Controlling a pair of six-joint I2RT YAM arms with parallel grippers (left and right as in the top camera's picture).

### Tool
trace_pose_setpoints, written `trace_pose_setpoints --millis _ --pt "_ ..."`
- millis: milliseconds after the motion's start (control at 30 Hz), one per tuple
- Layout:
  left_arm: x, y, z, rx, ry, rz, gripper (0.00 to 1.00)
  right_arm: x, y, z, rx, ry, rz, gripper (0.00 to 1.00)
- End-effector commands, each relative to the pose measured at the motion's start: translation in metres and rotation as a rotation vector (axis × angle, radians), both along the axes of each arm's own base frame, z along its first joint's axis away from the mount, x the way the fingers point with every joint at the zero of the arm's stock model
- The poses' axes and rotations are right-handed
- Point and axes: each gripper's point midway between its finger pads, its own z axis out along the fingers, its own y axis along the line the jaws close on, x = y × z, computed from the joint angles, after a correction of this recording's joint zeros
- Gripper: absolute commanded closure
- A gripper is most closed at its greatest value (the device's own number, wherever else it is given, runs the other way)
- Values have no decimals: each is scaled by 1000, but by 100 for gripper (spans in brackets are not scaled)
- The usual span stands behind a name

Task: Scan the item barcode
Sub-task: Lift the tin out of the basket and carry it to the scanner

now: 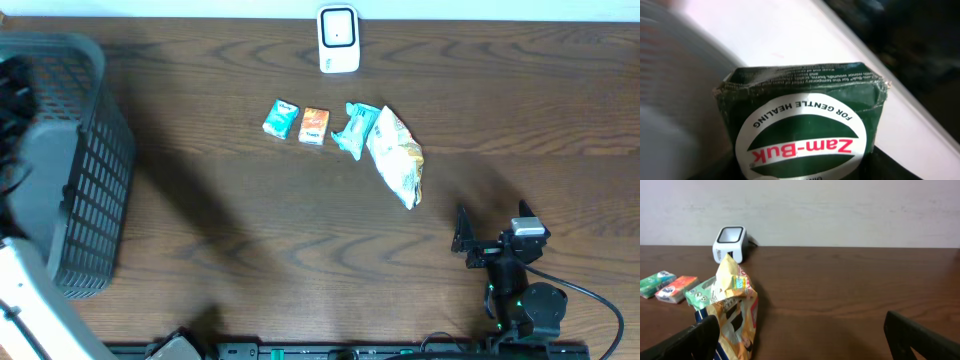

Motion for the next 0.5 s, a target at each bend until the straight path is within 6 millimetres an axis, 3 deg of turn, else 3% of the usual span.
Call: trace_pose_setpoints --millis 0,133,200,300,467 --pt "20 -76 10 -13 -24 -216 41 0 1 -1 -6 0 3 1" --pt "40 -137 -18 63 60 -338 41 0 1 -1 -6 0 3 1" --pt "49 -175 -52 113 163 -407 41 0 1 -1 -6 0 3 1" --pt "51 -214 -102 158 326 -477 41 0 1 -1 -6 0 3 1" --pt "46 -245 -178 231 586 -510 41 0 1 -1 -6 0 3 1"
